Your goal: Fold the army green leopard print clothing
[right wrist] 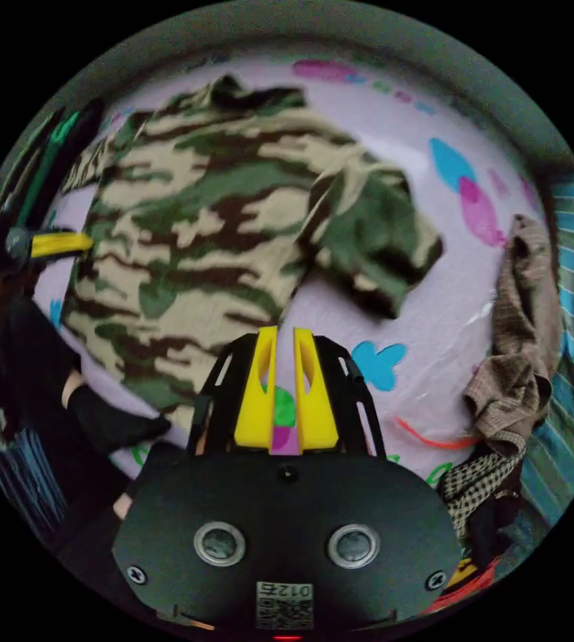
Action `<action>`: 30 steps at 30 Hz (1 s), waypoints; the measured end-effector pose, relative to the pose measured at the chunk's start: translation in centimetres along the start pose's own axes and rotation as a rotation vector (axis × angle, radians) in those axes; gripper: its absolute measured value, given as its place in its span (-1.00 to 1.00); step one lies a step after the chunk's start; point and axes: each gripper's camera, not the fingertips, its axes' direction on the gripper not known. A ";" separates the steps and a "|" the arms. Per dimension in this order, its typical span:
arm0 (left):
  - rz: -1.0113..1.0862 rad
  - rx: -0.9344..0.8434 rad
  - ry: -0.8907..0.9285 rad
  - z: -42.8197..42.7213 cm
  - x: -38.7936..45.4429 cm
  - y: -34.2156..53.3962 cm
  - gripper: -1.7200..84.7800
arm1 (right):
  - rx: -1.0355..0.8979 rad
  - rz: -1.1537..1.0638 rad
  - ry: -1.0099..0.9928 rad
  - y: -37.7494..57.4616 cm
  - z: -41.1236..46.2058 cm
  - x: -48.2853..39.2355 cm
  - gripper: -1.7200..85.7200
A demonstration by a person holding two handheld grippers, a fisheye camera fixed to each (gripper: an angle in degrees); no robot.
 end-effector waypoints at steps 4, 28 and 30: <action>-0.007 -0.010 -0.001 0.1 -0.5 -0.4 -0.95 | 0.174 0.103 0.074 -1.9 -2.1 0.5 -0.69; -0.109 0.107 0.085 -0.6 -6.5 0.8 -0.95 | 0.293 0.692 0.245 9.0 -5.4 12.4 -0.82; -0.151 0.215 0.073 -3.0 -7.6 -0.8 -0.95 | 0.316 0.561 0.132 7.0 -5.1 10.9 -0.83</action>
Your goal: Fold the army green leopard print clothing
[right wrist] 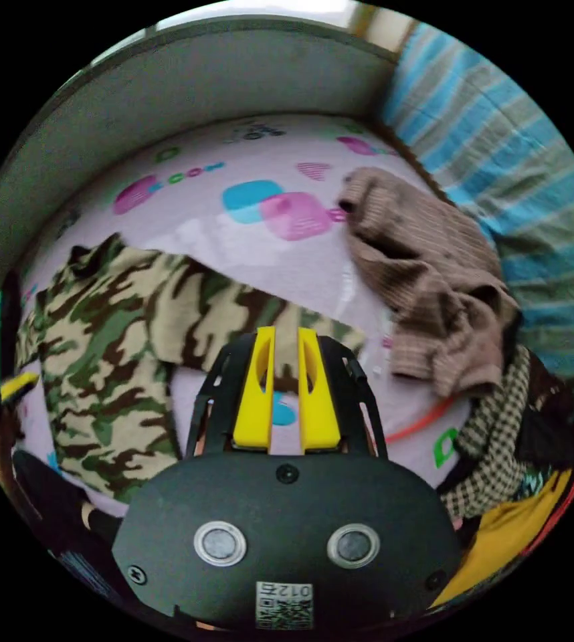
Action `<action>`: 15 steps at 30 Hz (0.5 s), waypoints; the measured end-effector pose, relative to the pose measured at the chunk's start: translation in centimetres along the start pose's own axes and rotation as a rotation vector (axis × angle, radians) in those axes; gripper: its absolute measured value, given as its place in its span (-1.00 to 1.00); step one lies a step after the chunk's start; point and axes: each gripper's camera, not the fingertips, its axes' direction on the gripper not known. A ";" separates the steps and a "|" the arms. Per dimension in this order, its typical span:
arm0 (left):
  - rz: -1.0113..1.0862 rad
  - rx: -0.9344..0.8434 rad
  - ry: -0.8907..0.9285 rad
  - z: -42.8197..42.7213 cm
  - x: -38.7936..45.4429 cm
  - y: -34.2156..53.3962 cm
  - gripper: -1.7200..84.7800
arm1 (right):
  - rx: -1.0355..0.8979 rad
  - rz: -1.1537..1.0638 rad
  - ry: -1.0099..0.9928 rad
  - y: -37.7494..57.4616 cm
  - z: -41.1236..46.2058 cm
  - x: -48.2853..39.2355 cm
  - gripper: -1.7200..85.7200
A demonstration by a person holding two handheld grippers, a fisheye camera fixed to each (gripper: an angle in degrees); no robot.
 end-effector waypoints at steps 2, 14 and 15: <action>-0.002 0.055 -0.003 -0.8 -0.2 -2.9 -0.95 | -0.007 -0.107 -0.109 -1.3 0.7 -3.7 -0.86; -0.045 0.059 -0.061 3.9 -1.8 -18.5 -0.95 | -0.093 -0.233 -0.151 -5.6 5.3 -9.8 -0.98; -0.063 0.047 -0.054 4.5 -2.7 -19.0 -0.95 | -0.109 -0.227 -0.149 -5.6 5.6 -9.6 -0.98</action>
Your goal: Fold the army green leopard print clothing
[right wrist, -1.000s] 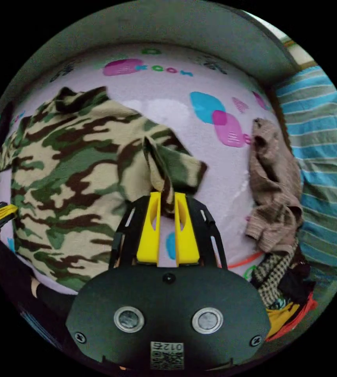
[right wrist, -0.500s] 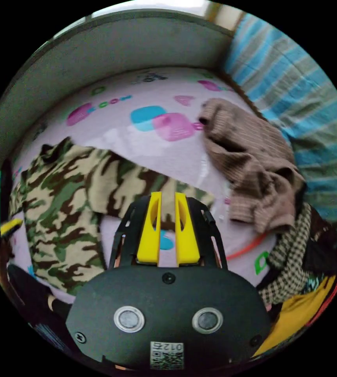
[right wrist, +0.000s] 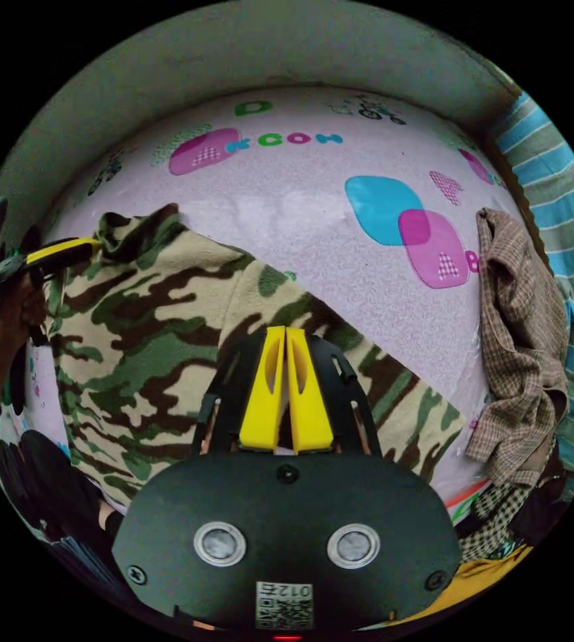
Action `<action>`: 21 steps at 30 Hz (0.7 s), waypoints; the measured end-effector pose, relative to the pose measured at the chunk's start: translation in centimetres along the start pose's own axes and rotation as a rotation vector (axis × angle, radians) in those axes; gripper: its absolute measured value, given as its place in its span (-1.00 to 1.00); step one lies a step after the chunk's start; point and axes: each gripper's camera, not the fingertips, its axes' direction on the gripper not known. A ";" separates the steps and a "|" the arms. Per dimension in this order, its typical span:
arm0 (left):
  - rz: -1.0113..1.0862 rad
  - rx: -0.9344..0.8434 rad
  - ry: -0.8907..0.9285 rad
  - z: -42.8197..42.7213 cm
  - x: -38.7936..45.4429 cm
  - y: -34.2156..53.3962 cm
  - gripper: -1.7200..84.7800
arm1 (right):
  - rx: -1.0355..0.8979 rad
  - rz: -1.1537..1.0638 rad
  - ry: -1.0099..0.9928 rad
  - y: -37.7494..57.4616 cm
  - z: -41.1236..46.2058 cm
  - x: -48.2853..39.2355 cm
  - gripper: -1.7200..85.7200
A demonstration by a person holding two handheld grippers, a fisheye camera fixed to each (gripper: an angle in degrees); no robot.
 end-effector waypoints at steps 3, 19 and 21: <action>-0.037 -0.062 -0.022 2.0 -2.1 -0.8 -0.96 | -0.020 0.021 -0.010 0.4 0.9 0.9 -0.98; -0.140 -0.033 0.215 3.3 -9.3 0.5 -0.96 | 0.238 -0.112 -0.124 -1.2 -2.9 -5.3 -0.98; -0.144 -0.025 0.207 3.4 -9.6 0.8 -0.96 | 0.242 -0.168 -0.120 -2.0 -2.4 -6.9 -0.98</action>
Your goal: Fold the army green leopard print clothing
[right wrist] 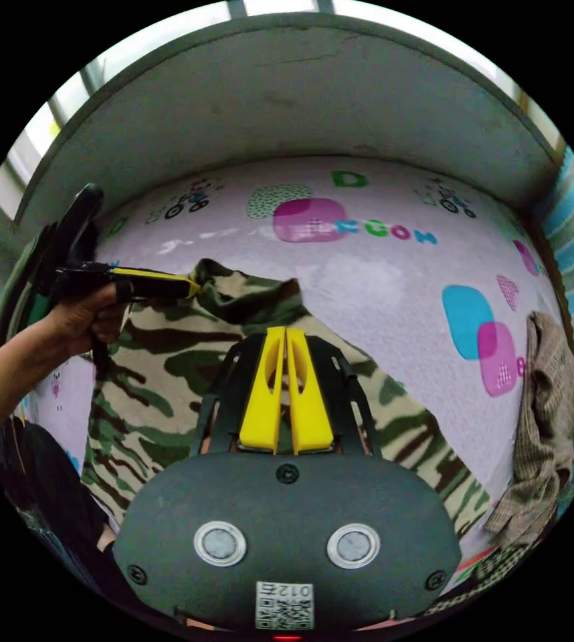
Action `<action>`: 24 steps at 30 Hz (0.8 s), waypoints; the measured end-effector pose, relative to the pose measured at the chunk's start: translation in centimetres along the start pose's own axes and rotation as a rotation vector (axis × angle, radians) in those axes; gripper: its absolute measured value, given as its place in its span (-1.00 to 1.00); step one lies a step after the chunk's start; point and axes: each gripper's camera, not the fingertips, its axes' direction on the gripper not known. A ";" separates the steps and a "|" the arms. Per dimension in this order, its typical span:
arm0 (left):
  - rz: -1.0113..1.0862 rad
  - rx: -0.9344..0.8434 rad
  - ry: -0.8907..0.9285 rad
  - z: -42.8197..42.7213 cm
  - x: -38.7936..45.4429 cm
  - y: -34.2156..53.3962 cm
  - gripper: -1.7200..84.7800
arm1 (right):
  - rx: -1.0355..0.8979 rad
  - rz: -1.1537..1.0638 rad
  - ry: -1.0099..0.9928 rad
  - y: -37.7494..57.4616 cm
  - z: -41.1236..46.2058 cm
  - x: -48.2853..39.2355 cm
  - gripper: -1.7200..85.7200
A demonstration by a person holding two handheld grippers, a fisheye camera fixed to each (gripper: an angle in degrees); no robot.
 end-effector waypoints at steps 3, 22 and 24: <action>0.003 0.002 -0.001 0.0 -0.5 0.2 -0.96 | -0.011 -0.067 -0.008 -1.5 1.4 -1.5 -0.98; -0.122 0.105 0.262 -3.4 -6.5 5.2 -0.95 | -0.089 0.076 -0.072 -3.1 0.6 1.7 -0.98; -0.111 0.129 0.195 -5.3 -7.1 7.6 -0.95 | -0.089 0.045 -0.151 -1.8 -0.2 1.2 -0.98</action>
